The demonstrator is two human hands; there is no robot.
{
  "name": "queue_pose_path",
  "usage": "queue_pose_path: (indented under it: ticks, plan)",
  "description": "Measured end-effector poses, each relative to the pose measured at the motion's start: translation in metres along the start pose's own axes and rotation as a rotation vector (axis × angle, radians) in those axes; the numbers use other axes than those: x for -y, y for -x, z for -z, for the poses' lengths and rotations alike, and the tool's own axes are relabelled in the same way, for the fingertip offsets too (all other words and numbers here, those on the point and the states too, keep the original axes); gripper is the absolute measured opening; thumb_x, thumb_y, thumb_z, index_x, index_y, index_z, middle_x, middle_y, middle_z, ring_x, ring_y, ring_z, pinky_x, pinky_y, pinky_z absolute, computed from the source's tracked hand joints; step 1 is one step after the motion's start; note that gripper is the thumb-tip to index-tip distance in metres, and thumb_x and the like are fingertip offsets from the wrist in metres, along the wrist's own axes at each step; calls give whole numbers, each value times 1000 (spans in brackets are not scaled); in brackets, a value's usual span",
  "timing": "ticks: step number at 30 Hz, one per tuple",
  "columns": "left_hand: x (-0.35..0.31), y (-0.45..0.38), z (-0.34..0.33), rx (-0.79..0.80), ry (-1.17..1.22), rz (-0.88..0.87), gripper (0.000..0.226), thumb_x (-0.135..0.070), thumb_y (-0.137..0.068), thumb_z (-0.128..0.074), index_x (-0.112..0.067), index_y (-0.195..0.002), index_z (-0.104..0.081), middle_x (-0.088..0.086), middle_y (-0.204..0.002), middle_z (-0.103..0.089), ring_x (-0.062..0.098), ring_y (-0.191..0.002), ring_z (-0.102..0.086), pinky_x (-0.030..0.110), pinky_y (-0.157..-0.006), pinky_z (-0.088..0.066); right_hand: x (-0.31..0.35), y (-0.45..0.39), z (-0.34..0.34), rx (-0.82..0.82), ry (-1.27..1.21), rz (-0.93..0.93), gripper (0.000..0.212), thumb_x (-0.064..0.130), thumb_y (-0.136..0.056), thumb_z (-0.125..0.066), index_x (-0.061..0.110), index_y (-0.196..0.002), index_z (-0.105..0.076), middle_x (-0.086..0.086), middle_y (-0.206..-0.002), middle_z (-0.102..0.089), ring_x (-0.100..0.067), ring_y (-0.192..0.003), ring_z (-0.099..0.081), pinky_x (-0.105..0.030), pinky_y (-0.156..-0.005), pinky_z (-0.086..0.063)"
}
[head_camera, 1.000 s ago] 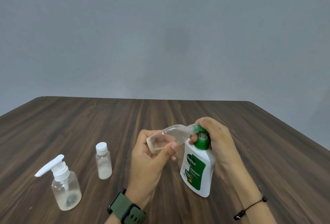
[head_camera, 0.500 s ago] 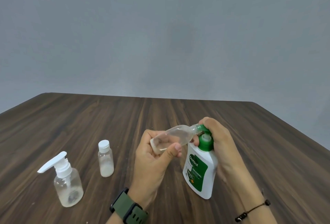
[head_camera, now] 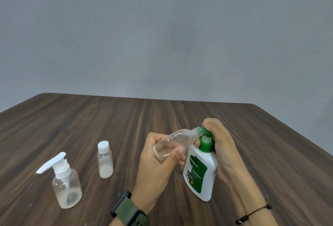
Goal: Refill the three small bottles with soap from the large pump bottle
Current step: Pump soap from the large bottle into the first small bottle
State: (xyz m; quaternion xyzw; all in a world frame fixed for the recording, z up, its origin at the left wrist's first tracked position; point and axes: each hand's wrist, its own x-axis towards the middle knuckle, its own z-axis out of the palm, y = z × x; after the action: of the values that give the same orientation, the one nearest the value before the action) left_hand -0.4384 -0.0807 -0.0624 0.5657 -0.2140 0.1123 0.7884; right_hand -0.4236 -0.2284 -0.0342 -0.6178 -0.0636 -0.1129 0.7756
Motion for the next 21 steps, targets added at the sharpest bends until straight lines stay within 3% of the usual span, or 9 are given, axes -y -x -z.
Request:
queue_pose_path:
  ticks: [4, 6, 9, 13, 17, 21]
  plan:
    - [2, -2, 3, -8, -19, -3, 29, -12, -68, -67, -2, -87, -47, 6, -69, -68, 19, -55, -64, 22, -49, -52, -2, -2, 0, -48, 61, 10, 16, 9, -87, -47, 19, -75, -42, -5, -54, -46, -18, -49, -45, -31, -52, -41]
    - [2, -3, 3, -1, -13, -3, 31, -13, -69, -66, -1, -89, -46, 10, -68, -68, 21, -54, -64, 23, -48, -51, -3, 0, -1, -34, 33, 11, 13, 25, -85, -51, 15, -81, -43, -7, -56, -50, -20, -52, -48, -35, -58, -43]
    - [3, -1, 0, 17, -1, 6, 34, -16, -70, -66, -1, -92, -45, 16, -69, -68, 22, -53, -63, 24, -47, -51, -4, 2, 1, -25, -13, -24, 30, 40, -87, -51, 11, -91, -45, -8, -58, -54, -22, -55, -50, -40, -65, -44]
    - [5, 1, 1, 27, 21, 10, 36, -15, -74, -69, 2, -93, -44, 15, -67, -69, 21, -50, -63, 23, -44, -50, -1, 3, 2, -17, -80, -55, 17, 24, -90, -48, 14, -77, -44, -7, -56, -50, -18, -51, -49, -35, -61, -43]
    - [5, 0, 2, 4, 28, 15, 35, -12, -73, -72, 2, -90, -44, 16, -64, -68, 21, -46, -61, 23, -40, -48, 0, 1, 4, -20, 9, -37, 8, 21, -73, -53, 23, -70, -46, -7, -66, -45, -17, -55, -46, -34, -58, -40]
    - [6, -1, 1, 12, 53, 22, 29, -9, -75, -66, 1, -91, -45, 16, -65, -68, 22, -47, -61, 24, -41, -48, -1, 2, 4, -18, 3, -47, 19, 24, -90, -48, 19, -71, -45, -5, -57, -52, -17, -54, -50, -35, -61, -43]
